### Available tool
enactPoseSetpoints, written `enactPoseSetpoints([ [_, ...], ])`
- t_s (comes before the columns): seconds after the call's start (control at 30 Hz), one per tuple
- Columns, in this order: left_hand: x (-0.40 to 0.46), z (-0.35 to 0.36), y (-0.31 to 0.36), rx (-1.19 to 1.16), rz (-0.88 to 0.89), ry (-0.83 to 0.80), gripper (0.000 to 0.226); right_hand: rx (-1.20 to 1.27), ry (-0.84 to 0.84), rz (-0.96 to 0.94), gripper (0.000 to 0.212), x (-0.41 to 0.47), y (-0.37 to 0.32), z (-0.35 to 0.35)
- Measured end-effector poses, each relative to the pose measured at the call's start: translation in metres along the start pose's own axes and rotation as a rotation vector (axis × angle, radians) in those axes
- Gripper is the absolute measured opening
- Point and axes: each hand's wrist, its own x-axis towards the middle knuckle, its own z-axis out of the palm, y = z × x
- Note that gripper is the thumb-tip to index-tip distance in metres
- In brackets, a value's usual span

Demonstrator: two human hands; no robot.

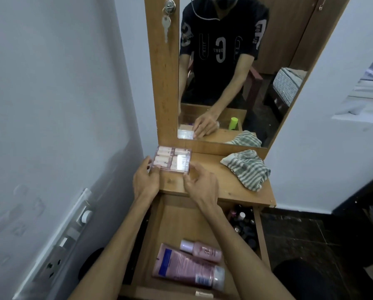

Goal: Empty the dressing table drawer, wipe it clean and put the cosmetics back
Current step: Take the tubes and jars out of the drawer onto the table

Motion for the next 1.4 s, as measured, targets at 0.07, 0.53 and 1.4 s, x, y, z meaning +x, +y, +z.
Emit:
enactPoseSetpoints([
  [0.07, -0.018, -0.004, 0.004, 0.039, -0.022, 0.036, 0.056, 0.046, -0.009, 0.007, 0.053, -0.005, 0.0, -0.009],
  [0.53, -0.134, -0.027, -0.031, 0.577, 0.407, -0.673, 0.022, -0.494, -0.68, -0.065, 0.026, -0.115, 0.065, -0.063],
  [1.4, -0.134, -0.058, -0.021, 0.344, 0.209, -0.9, 0.018, -0.308, -0.441, -0.071, 0.027, -0.119, 0.079, -0.061],
])
